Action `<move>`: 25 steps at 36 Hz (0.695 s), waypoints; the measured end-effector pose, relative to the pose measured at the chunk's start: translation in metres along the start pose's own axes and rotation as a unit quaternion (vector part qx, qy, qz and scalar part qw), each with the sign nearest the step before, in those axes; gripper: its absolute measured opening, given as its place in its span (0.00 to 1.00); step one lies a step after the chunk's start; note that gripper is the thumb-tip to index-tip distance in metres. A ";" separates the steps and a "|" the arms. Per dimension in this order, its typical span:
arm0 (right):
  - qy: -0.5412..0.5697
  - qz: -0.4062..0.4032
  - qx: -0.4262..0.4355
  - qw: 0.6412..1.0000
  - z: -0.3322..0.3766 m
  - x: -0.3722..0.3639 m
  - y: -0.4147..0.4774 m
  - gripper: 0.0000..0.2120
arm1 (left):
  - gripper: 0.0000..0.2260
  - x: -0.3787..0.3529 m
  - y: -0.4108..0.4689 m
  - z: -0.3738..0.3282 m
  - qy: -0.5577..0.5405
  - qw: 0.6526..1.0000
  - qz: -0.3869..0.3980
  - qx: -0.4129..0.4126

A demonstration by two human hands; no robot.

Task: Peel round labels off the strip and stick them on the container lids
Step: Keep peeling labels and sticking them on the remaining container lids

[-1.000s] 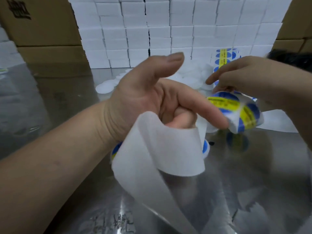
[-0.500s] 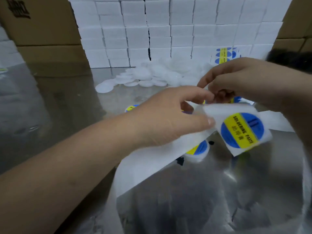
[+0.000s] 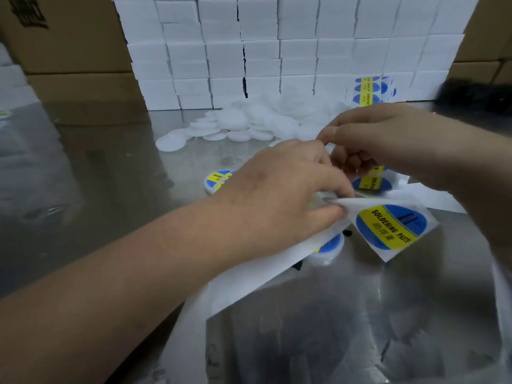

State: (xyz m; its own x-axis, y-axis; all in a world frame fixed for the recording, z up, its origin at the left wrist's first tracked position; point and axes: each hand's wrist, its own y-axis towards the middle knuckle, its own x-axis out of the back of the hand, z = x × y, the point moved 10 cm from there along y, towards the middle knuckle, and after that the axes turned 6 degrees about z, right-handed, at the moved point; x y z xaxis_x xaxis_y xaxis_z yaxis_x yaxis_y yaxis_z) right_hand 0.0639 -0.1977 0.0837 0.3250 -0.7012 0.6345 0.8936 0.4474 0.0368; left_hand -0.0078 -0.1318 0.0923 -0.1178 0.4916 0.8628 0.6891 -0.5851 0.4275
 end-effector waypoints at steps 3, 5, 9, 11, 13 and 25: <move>0.001 -0.018 -0.001 1.000 0.001 0.002 -0.001 0.11 | 0.06 0.012 -0.001 0.001 0.001 0.999 -0.052 0.011; 0.001 -0.069 0.001 0.998 0.001 0.014 -0.004 0.14 | 0.05 0.024 -0.003 0.014 -0.034 0.992 -0.101 0.063; 0.002 -0.184 -0.037 0.982 -0.009 0.041 -0.009 0.22 | 0.10 0.035 -0.010 0.061 -0.183 0.945 -0.174 0.210; 0.029 -0.183 -0.033 0.982 -0.008 0.043 -0.008 0.24 | 0.12 0.033 -0.014 0.078 -0.230 0.921 -0.188 0.251; 0.025 -0.158 -0.032 0.987 -0.005 0.038 -0.008 0.21 | 0.15 0.030 -0.015 0.088 -0.252 0.909 -0.191 0.271; -0.041 -0.101 -0.021 0.994 -0.006 0.028 0.000 0.05 | 0.09 0.038 -0.015 0.098 -0.276 0.897 -0.216 0.268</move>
State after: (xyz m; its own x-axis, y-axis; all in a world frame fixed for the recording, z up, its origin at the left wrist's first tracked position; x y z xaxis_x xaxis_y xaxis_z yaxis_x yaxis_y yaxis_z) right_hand 0.0751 -0.2206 0.0964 0.1140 -0.7263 0.6779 0.9509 0.2774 0.1373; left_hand 0.0477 -0.0409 0.0920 -0.1865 0.9292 0.3191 0.9269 0.0588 0.3706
